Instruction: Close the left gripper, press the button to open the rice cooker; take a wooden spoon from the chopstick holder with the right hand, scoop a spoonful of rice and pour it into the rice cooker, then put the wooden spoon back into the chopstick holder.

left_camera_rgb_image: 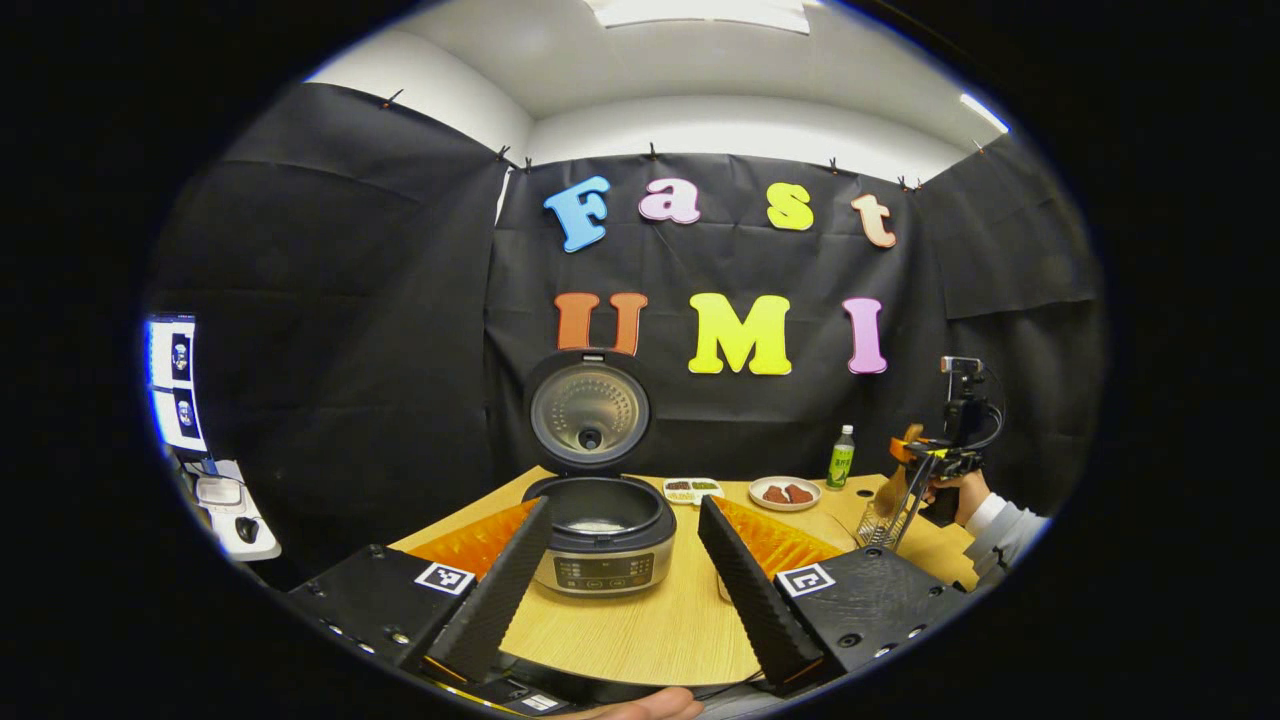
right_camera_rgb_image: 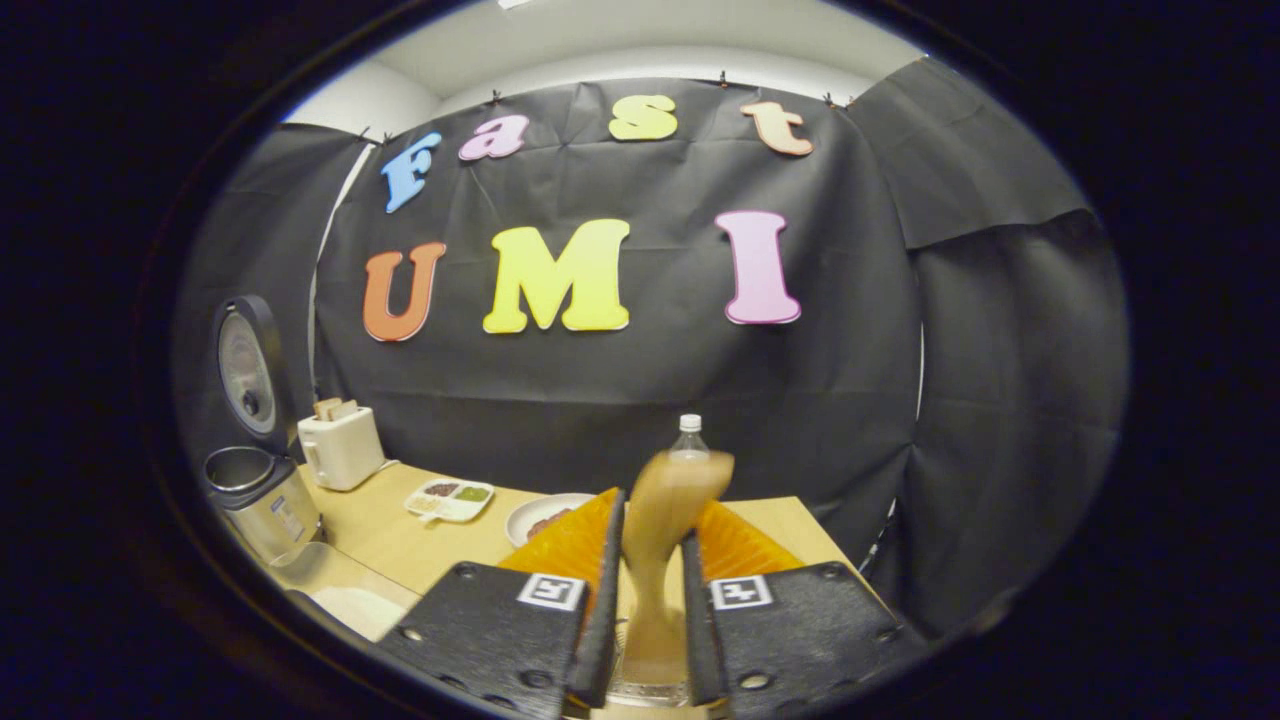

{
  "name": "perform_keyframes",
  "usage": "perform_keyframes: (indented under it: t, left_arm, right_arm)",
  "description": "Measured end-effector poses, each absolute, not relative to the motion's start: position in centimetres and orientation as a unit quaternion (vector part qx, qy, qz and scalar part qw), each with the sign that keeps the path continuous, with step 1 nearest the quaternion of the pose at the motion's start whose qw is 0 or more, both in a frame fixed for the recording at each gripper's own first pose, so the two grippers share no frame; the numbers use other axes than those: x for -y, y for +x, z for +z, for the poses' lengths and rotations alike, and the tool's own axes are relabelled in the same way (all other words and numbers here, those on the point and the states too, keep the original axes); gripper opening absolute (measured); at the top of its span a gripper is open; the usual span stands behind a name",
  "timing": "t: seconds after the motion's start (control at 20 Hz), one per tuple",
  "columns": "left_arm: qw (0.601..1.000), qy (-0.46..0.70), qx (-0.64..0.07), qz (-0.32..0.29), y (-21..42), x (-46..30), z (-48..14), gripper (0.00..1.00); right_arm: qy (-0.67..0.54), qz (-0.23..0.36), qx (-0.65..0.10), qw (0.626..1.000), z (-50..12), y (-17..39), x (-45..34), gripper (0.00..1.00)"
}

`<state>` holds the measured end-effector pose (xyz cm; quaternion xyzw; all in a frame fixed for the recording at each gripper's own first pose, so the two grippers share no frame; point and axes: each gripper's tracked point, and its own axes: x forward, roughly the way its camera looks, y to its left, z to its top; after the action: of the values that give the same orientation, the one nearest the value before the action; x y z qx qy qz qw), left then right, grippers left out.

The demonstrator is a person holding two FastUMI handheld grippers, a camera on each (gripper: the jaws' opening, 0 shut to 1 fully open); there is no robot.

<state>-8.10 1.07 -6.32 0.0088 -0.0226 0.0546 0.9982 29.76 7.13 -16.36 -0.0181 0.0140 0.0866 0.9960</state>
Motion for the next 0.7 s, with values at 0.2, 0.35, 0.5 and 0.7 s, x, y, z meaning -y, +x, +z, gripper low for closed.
perform_keyframes:
  t: [0.2,0.35,0.5,0.7]
  left_arm:
    - [0.998,0.005,0.027,0.061,-6.0,-1.6,-4.4,0.94]
    - [0.997,0.004,0.038,0.060,-4.4,-1.8,-3.1,0.95]
    - [0.998,0.008,0.030,0.063,-2.1,-2.4,-3.2,0.94]
    - [0.998,0.004,0.021,0.063,0.4,-3.1,-2.2,0.94]
  right_arm:
    - [-0.027,0.084,0.000,0.996,-15.8,30.3,-7.0,0.99]
    - [-0.036,0.079,0.014,0.996,-13.9,29.4,-7.2,1.00]
    - [-0.040,0.061,0.002,0.997,-12.8,27.9,-7.5,1.00]
    - [-0.010,0.073,0.011,0.997,-9.9,22.6,-8.8,1.00]
